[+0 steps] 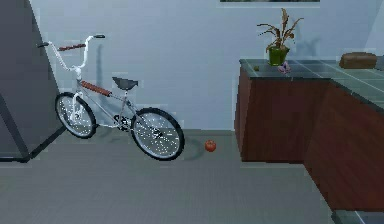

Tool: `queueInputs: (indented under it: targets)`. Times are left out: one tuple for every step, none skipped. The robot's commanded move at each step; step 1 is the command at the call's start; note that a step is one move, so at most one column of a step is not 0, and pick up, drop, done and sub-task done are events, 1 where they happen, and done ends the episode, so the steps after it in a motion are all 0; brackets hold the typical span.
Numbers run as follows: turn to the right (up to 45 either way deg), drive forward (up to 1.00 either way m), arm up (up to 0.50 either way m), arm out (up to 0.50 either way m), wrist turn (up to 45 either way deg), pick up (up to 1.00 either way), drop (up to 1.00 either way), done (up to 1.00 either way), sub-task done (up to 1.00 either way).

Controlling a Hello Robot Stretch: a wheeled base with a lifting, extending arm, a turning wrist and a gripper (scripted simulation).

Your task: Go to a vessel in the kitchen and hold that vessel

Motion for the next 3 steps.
queueInputs:
  targets:
    - [0.0,0.00,0.50,0.00,0.0,0.00,0.00,0.00,0.00]
    - [0.0,0.00,0.38,0.00,0.0,0.00,0.00,0.00,0.00]
    - [0.0,0.00,0.00,0.24,0.0,0.00,0.00,0.00,0.00]
